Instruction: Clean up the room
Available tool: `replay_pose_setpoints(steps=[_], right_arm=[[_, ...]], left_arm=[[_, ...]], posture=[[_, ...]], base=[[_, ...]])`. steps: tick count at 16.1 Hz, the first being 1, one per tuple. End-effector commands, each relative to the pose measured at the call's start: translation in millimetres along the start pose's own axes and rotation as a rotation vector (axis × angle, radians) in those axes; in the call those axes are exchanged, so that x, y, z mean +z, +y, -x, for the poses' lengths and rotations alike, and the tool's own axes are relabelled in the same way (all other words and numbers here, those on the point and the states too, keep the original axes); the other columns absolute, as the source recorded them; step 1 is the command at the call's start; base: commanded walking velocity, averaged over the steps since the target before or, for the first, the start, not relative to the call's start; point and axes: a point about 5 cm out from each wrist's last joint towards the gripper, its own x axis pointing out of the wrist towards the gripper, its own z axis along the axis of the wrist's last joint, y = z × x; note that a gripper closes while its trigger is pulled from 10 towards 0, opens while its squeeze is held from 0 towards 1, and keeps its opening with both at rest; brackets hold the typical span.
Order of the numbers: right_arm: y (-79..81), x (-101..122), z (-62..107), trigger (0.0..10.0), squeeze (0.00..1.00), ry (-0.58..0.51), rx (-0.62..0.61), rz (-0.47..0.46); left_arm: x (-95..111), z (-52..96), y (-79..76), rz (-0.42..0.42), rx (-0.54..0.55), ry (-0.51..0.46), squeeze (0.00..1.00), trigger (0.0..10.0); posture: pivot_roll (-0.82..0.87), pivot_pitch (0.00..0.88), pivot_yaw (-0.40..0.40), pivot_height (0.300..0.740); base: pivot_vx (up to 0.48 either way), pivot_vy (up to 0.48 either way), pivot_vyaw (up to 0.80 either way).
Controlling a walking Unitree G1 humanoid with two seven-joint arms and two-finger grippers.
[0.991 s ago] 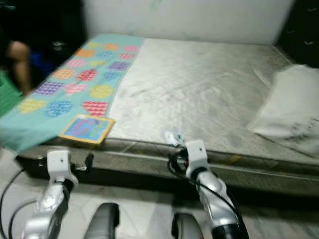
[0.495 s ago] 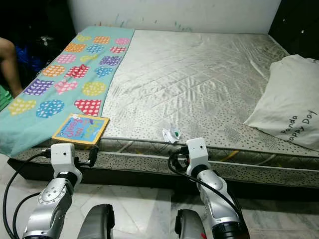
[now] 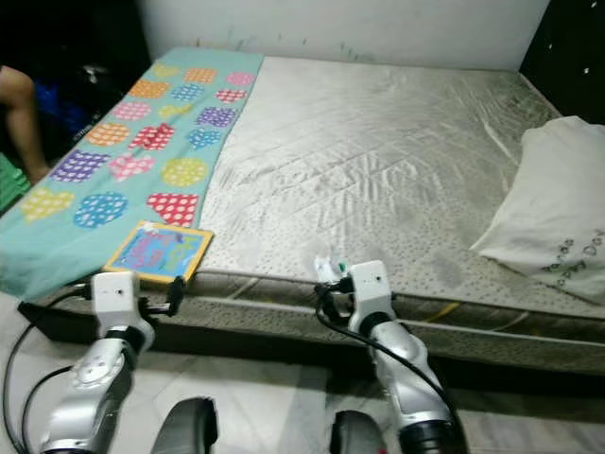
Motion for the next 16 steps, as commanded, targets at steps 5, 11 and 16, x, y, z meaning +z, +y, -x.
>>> replay_pose_setpoints(steps=[5,11,16], right_arm=[[-6.8,-2.2,1.9,10.0,0.0,0.01,-0.021,0.004],[-8.8,-2.6,1.8,10.0,0.0,0.011,-0.032,0.009],[-9.5,-2.4,0.8,10.0,0.0,0.013,-0.027,0.014]], left_arm=[[4.4,-2.0,-7.0,0.002,-0.034,-0.012,0.0,10.0],[1.9,-2.6,-8.0,0.0,-0.032,0.008,0.0,10.0],[1.0,-1.7,-7.8,0.002,-0.026,0.013,0.0,10.0]], posture=[[-0.1,0.0,-0.009,0.601],[-0.1,0.0,-0.012,0.601],[-0.09,0.0,-0.017,0.601]], base=[[0.318,0.0,0.0],[0.307,0.0,0.0],[0.296,0.0,0.0]])
